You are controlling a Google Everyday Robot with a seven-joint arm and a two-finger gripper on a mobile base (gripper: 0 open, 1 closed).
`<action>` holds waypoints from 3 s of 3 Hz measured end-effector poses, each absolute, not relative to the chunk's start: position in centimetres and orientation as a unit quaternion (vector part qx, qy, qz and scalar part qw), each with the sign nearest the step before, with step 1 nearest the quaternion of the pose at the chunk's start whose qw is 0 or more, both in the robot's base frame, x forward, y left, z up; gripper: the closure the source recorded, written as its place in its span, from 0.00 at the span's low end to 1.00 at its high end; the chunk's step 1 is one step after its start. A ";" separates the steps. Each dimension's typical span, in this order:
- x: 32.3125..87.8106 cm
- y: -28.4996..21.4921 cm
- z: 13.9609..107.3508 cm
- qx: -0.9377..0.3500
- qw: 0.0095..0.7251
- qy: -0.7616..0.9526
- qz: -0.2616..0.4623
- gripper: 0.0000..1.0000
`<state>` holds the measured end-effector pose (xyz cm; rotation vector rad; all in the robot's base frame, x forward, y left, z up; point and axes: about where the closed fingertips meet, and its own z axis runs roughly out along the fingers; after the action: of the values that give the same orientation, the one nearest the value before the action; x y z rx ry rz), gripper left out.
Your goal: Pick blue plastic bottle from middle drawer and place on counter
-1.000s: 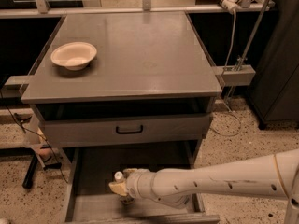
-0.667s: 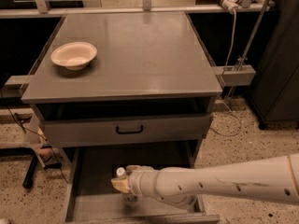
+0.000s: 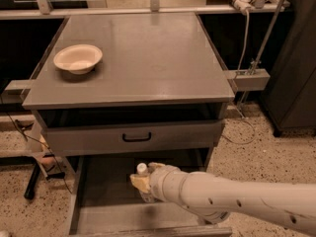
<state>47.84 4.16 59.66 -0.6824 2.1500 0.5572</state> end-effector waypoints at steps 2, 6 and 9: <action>50.2 -0.2 68.0 -0.245 0.416 0.856 0.187 1.00; 50.4 -1.3 76.6 -0.273 0.426 0.845 0.173 1.00; 52.8 -4.6 88.8 -0.272 0.480 0.826 0.121 1.00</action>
Offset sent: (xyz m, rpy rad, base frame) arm 0.0383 -0.0675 0.1321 -0.0569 -0.0392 -0.1066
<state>52.78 -4.56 88.78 -0.6629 2.0146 0.2955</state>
